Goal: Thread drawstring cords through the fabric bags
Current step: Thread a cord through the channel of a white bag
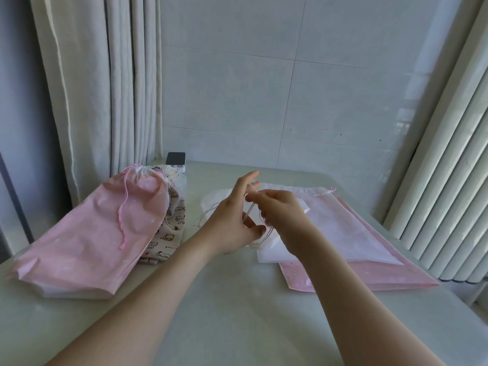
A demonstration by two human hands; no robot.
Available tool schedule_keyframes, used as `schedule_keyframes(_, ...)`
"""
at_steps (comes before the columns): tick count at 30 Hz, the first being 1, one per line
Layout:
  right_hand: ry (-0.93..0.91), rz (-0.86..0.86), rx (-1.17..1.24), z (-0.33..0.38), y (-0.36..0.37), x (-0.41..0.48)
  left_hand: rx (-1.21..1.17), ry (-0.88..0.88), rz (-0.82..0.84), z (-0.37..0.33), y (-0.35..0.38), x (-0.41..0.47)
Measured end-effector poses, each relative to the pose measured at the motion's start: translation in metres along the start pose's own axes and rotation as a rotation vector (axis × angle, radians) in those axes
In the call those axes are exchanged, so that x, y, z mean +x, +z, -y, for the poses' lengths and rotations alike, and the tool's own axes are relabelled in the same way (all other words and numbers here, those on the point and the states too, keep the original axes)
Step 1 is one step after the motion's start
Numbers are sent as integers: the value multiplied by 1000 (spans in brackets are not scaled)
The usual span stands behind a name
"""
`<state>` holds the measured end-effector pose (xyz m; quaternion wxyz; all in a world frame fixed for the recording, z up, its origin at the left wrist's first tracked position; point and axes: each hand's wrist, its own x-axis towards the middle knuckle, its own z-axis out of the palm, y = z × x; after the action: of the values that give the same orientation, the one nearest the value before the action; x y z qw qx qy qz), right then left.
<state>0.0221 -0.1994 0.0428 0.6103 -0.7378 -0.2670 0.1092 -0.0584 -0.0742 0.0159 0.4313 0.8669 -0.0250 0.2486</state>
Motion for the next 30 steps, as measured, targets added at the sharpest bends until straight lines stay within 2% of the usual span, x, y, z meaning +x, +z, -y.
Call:
schedule_keyframes(4, 198, -81, 647, 0, -11, 11, -55, -135, -39, 3, -3, 0)
schedule_keyframes(6, 218, -165, 745, -3, -17, 14, -55, -178, -73, 4, -2, 2)
schedule_keyframes(10, 189, -268, 537, -5, -20, 16, -7, -219, -131, 6, -2, 5)
schedule_keyframes(13, 122, -307, 218, -3, -22, 10, 71, -242, -157, 4, -3, 4)
schedule_keyframes(16, 23, -411, -26, -1, -21, 4, -19, -280, -244, 6, -2, 5)
schedule_keyframes(19, -140, -546, -91, 3, -18, 2, -166, -319, -291, 7, -5, 6)
schedule_keyframes(22, -306, -573, -100, 5, -15, 4, -303, -335, -198, 4, -8, 5)
schedule_keyframes(26, -527, -488, -194, 3, -12, 7, -330, -369, 1, -4, -10, 4)
schedule_keyframes(30, -630, -467, -253, 3, -9, 10, -294, -335, 130, -8, -13, 2)
